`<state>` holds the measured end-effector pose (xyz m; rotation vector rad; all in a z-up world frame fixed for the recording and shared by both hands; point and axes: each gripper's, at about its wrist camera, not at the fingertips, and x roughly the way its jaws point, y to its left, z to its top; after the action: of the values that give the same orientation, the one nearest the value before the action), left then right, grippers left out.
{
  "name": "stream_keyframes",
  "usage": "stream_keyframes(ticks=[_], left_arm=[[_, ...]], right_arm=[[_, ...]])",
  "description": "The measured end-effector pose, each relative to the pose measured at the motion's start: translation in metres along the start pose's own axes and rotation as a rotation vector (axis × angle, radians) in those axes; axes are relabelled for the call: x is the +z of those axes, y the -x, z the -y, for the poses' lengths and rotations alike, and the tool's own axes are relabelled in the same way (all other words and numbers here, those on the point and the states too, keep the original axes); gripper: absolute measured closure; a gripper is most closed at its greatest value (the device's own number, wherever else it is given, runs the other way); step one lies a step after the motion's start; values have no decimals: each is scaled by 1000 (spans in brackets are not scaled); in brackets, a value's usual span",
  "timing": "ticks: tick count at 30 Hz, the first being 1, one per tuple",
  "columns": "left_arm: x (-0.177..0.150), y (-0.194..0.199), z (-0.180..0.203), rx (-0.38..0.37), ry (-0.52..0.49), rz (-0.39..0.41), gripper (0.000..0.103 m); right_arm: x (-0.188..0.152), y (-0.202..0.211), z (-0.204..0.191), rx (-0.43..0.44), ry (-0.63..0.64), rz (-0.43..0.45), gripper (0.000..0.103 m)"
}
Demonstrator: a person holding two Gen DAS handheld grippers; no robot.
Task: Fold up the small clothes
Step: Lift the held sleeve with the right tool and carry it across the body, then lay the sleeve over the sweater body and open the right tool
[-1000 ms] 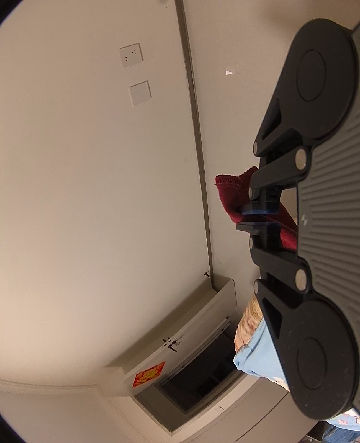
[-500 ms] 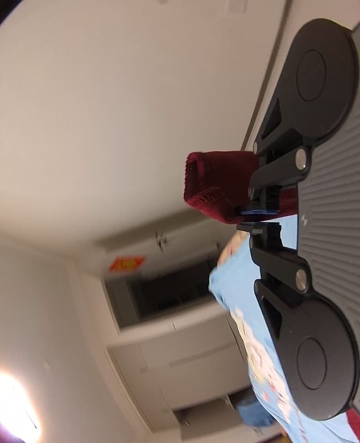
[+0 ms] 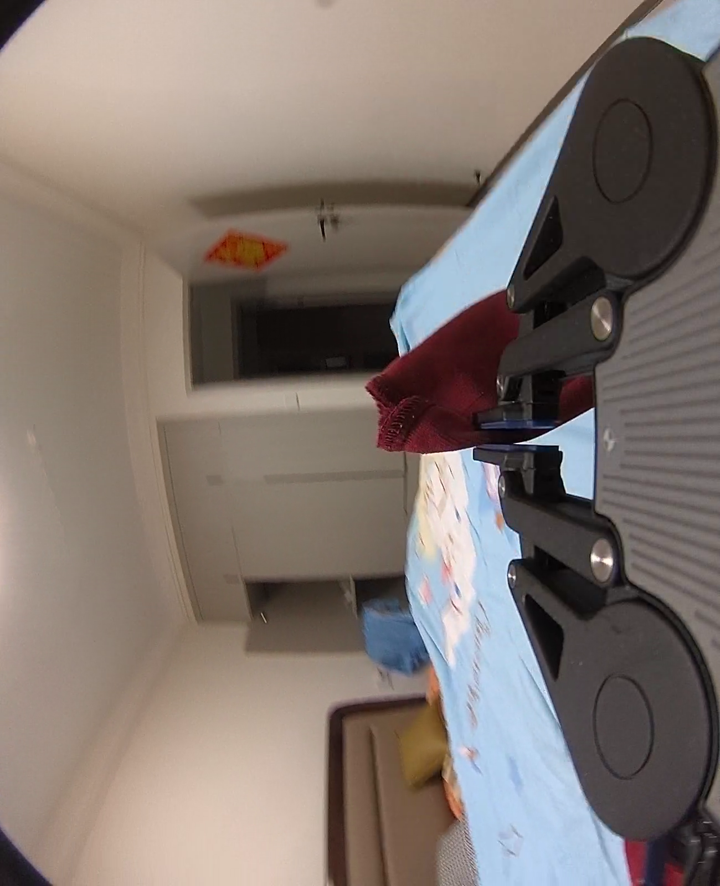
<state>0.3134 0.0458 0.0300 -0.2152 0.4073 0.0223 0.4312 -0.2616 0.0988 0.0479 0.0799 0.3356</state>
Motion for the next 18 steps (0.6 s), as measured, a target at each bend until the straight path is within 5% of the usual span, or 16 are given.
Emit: stream_keyframes(ticks=[11,18], left_arm=[[5,29,-57,124,74,18,1],[-12,30,-73,160,102,-20,1]], right_arm=[[-67,-21,-175,270,262,-225,97],[-138,2,-196,361,444,-351,97]])
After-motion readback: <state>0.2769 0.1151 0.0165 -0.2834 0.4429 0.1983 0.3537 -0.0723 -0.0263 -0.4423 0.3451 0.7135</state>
